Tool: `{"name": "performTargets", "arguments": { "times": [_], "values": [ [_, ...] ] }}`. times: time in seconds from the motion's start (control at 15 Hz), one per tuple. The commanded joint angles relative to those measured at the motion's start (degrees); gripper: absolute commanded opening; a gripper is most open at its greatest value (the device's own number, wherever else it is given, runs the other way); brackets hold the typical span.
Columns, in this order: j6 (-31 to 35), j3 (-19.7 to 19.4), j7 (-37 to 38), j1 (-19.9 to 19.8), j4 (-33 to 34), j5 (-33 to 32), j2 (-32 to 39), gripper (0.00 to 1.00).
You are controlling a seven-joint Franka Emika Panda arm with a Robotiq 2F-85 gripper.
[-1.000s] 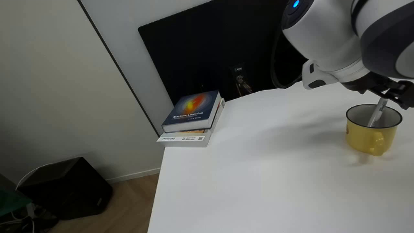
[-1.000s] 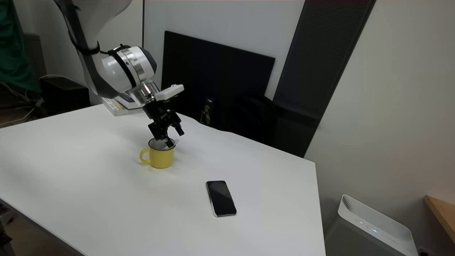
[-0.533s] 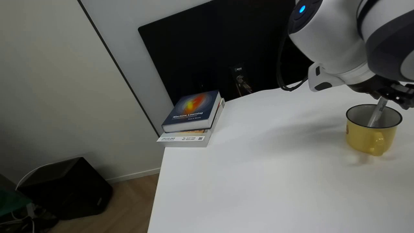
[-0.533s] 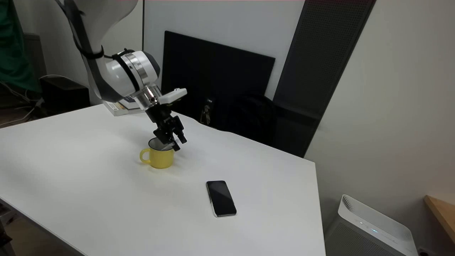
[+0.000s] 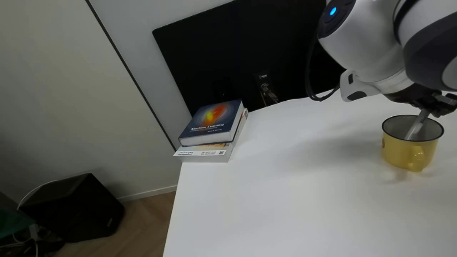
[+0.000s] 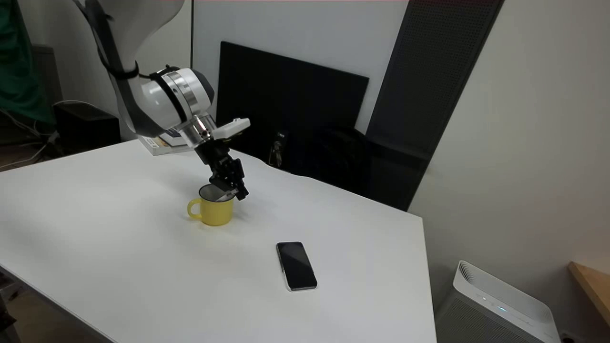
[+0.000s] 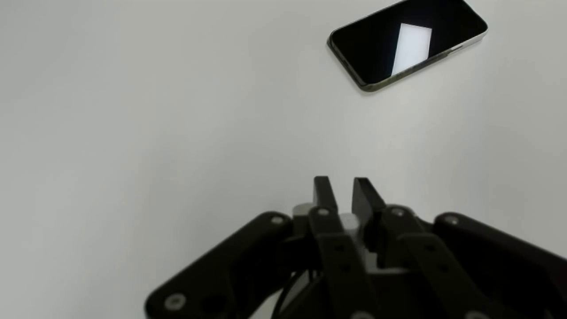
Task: Put the marker into the cup, put it back on the table then back into the cup again.
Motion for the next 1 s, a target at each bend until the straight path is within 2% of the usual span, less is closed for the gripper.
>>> {"name": "performTargets", "arguments": {
  "times": [0.0, 0.47, 0.53, 0.87, 0.93],
  "values": [
    [-0.6, 0.0, -0.3, 0.1, 1.1, 0.3, 0.7, 0.47],
    [-0.4, 0.0, 0.2, 0.7, 1.4, -0.3, 1.6, 0.95],
    [-0.3, 0.1, 0.0, 0.7, 1.5, -0.2, 1.8, 0.99],
    [-0.7, 0.1, 0.0, 1.3, 1.6, -0.3, 2.0, 1.0],
    [-0.7, 0.1, 0.1, 1.4, 1.6, -0.3, 2.0, 0.75]
  ]
}}
